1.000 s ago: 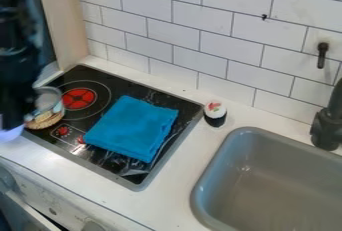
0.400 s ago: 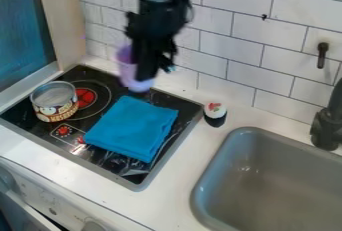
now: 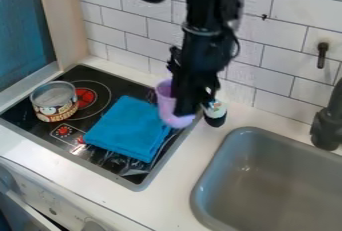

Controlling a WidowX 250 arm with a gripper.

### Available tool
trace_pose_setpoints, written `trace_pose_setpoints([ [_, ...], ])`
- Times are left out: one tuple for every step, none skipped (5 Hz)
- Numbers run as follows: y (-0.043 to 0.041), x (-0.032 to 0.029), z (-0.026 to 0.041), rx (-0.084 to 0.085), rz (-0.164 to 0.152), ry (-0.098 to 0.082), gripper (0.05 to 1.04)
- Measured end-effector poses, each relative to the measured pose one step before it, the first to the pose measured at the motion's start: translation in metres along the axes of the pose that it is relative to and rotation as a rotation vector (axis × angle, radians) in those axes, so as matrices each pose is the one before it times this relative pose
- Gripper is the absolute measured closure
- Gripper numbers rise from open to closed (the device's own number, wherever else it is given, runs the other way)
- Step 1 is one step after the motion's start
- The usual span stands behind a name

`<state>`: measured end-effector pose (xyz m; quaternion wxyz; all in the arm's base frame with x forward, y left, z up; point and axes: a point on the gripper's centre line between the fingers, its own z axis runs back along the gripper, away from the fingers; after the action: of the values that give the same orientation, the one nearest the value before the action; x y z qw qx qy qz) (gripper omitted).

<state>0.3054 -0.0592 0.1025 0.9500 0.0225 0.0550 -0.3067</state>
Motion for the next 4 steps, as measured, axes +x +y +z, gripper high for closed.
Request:
trace_pose_setpoints([
  [-0.01604,0.00360,-0.01632,-0.0503,0.0250,0.0664,0.989],
  [-0.00753,0.00461,-0.00512,0.0041,0.0153,0.0038,0.989],
  [-0.00437,-0.00786,-0.02626,0.0440,0.0481,0.0128,0.989],
  [0.00119,0.00111,-0.00331,0.0194,0.0269,-0.0264,0.989],
])
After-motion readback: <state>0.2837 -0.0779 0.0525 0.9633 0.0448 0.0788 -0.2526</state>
